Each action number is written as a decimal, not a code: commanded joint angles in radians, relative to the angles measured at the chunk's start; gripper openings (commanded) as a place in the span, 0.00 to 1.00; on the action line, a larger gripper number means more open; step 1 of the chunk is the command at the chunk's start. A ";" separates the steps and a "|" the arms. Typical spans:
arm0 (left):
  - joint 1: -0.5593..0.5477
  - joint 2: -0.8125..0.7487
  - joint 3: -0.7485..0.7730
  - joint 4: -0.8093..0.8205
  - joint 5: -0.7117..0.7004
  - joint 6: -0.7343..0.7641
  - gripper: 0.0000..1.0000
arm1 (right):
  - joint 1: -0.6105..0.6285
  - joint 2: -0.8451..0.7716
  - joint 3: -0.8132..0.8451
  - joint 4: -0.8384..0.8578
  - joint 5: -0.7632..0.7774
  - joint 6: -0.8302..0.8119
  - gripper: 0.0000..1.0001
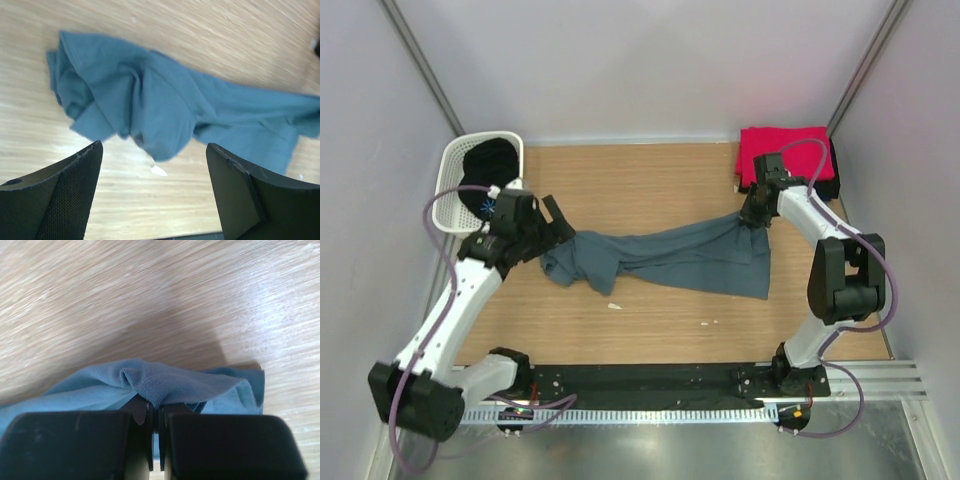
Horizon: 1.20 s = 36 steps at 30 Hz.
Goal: Fold and stack the t-shirts
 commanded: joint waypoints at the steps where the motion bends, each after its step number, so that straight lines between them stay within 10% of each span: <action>1: -0.021 -0.152 -0.140 0.059 0.110 -0.120 0.84 | -0.022 0.047 0.043 0.057 0.027 0.007 0.01; 16: -0.150 -0.234 -0.401 0.271 0.023 -0.225 0.72 | -0.050 -0.025 0.092 -0.024 0.096 -0.019 0.03; 24: -0.152 -0.054 -0.337 0.334 0.036 -0.176 0.71 | -0.048 -0.177 0.155 -0.193 0.114 -0.051 0.82; 36: -0.261 0.022 -0.372 0.383 -0.033 -0.278 0.69 | 0.312 -0.366 -0.121 0.060 -0.120 0.151 0.74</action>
